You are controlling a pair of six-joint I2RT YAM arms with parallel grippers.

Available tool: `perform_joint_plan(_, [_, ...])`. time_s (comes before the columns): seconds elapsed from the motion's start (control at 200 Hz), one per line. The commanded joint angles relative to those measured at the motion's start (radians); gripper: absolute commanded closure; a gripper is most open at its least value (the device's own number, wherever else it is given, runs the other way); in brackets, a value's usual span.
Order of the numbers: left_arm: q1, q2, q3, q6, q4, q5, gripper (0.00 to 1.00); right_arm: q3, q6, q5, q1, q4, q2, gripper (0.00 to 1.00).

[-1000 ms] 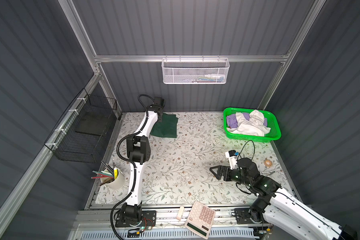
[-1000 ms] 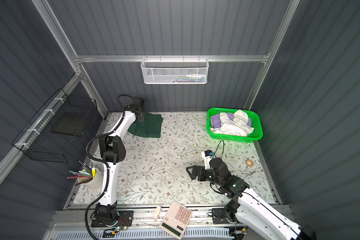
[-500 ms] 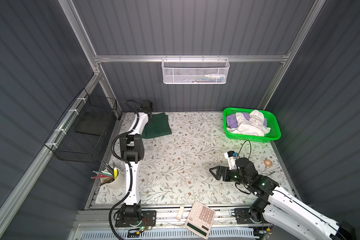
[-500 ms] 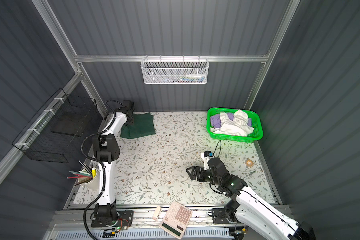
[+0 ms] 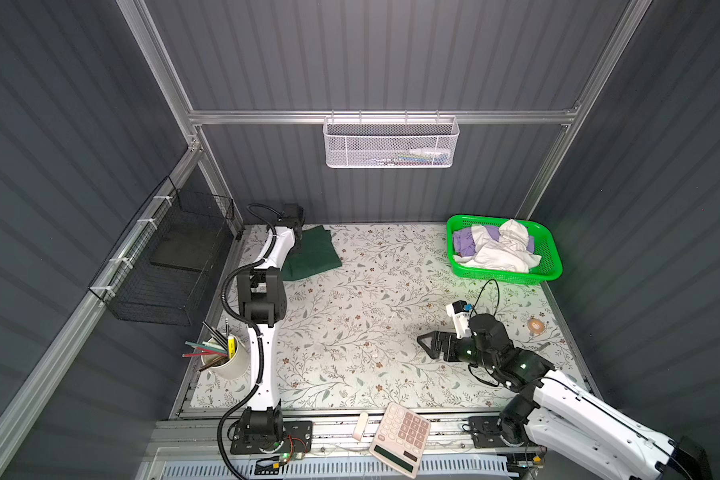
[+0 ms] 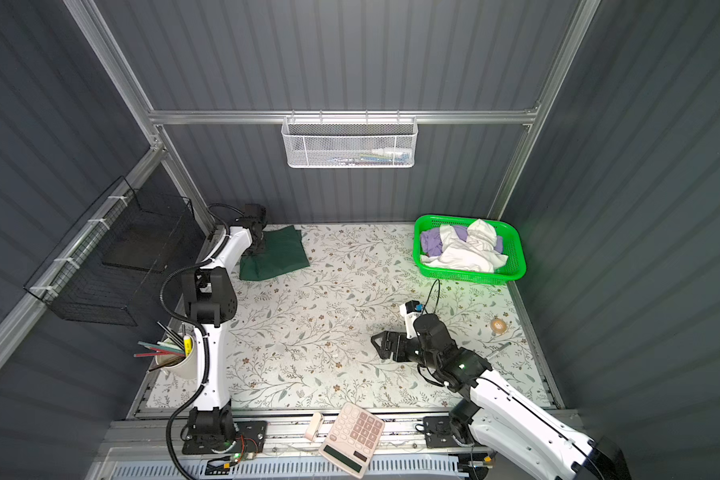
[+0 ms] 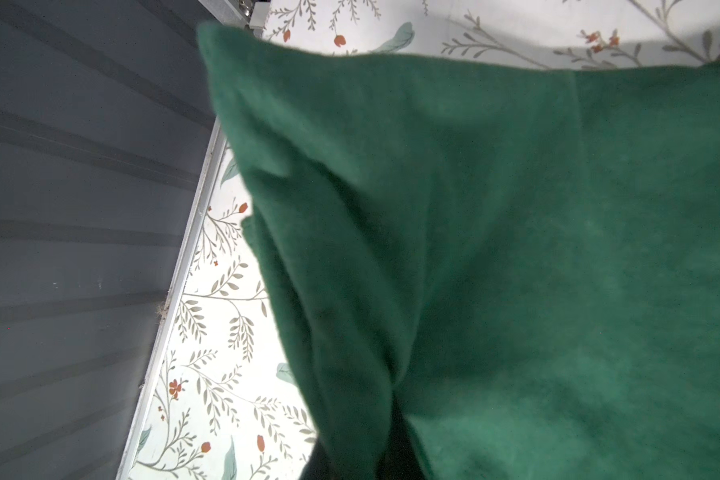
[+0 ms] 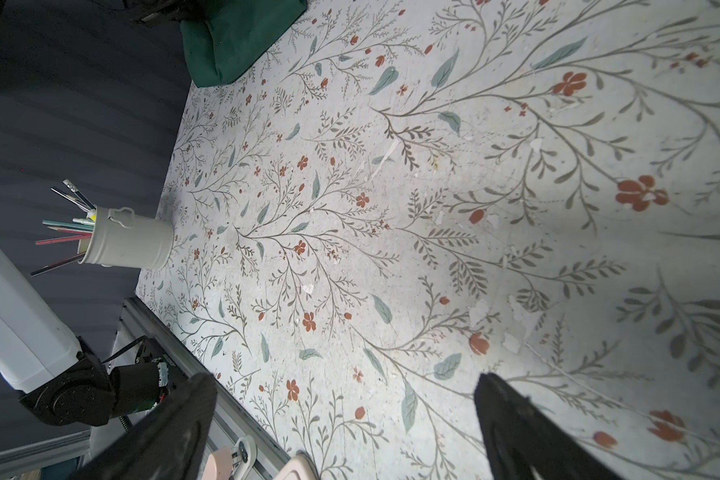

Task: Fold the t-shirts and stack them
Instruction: 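Carry the folded bundle with the left gripper to the far table corner, then lower the bundle onto the table and open the left gripper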

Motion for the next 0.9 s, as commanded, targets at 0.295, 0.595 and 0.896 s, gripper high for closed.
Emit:
perform_joint_plan(0.295, [0.018,-0.083,0.009,0.071,0.012,0.068,0.68,-0.011,0.025,-0.003,0.006,0.064,-0.028,0.01])
perform_joint_plan(0.595, [0.017,-0.161,-0.112,0.037,0.031,0.110,0.64,0.133,-0.067,0.057,0.004,-0.031,0.092,0.01])
perform_joint_plan(0.896, [0.019,-0.123,-0.240,-0.036,0.079,0.175,0.67,0.095,-0.006,-0.030,0.004,0.068,0.157,0.01])
